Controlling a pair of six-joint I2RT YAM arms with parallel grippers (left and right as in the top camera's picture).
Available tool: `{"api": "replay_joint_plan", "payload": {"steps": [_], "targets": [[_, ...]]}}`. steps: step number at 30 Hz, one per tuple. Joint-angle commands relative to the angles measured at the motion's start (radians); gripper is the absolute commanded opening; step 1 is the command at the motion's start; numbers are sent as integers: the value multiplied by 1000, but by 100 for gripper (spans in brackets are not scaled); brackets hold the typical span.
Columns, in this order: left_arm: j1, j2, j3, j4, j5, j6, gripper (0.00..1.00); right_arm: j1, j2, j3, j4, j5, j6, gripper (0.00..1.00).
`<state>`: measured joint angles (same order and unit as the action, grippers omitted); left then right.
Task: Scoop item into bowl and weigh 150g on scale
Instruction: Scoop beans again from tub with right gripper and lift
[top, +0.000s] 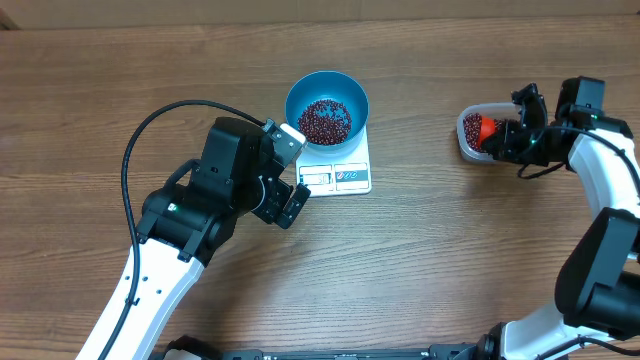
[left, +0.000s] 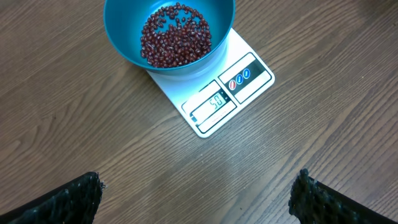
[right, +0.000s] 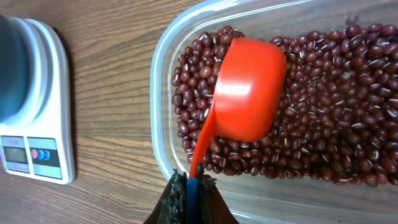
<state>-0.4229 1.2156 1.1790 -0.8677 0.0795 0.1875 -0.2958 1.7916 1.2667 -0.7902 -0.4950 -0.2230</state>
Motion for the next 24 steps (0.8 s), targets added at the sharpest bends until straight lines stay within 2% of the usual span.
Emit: {"api": "replay_joint_plan", "payload": {"steps": [1,10,24], "targets": [[5,-10,23,4,18,15,100,-30,7,-18,5,-127,20,4],[5,-10,23,4,18,15,100,-95,7,-18,-25,-249,11,4],[5,-10,23,4,18,15,100,-99,7,-18,-76,-269,13,4]]}}
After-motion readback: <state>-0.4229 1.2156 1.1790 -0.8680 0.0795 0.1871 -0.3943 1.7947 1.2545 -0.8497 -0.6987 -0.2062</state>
